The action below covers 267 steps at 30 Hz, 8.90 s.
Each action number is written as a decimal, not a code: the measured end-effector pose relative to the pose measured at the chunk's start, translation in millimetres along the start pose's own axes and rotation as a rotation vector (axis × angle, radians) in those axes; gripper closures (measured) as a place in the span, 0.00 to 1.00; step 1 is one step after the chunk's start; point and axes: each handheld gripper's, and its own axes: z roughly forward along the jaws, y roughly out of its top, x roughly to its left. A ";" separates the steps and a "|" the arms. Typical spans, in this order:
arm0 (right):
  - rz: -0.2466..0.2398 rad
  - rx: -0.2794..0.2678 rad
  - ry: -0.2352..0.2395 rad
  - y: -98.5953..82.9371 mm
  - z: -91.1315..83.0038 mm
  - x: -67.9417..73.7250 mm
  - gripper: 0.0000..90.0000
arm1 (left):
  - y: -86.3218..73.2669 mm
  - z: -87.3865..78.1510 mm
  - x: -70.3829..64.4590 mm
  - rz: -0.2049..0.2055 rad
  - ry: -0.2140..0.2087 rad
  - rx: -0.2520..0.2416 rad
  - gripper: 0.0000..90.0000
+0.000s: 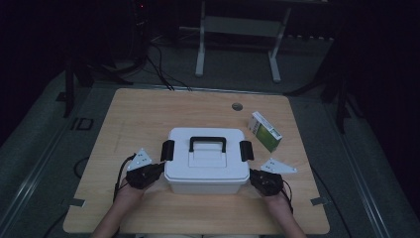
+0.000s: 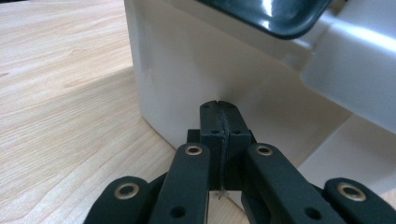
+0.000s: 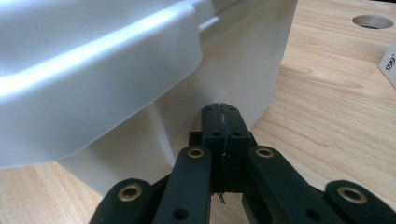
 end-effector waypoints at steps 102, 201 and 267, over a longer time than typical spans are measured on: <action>0.031 0.020 0.039 -31.9 -25.8 -61.0 0.15 | 70.4 -45.0 54.5 0.225 -0.069 0.885 0.44; 0.010 0.050 0.090 -36.2 -22.0 -58.0 0.15 | 240.7 114.0 -67.7 0.799 -0.246 0.978 0.82; 0.021 0.058 0.090 -36.9 -21.2 -58.7 0.15 | 256.3 50.2 -49.1 0.759 -0.186 0.918 0.93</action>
